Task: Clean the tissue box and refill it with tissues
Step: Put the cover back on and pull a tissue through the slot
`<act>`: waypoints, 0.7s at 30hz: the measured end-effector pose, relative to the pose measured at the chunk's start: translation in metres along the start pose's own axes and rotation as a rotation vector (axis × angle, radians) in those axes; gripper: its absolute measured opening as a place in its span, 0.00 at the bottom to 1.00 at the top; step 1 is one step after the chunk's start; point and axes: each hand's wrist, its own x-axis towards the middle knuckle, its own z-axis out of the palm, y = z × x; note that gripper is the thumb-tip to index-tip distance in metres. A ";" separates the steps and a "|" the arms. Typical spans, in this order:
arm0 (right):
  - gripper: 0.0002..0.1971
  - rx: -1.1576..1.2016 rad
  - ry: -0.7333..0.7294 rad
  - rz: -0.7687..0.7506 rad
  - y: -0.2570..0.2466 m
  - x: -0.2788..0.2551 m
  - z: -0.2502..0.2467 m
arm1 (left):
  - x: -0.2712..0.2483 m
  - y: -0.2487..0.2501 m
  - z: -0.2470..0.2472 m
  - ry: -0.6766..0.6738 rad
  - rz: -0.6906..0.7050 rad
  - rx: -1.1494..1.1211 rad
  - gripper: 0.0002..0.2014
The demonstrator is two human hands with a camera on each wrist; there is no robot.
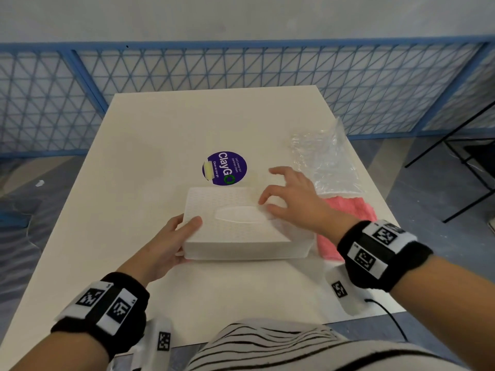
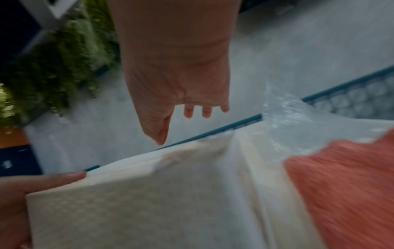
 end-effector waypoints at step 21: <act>0.11 -0.737 0.151 -0.722 -0.053 0.042 0.009 | -0.007 0.002 0.016 0.035 0.219 0.008 0.38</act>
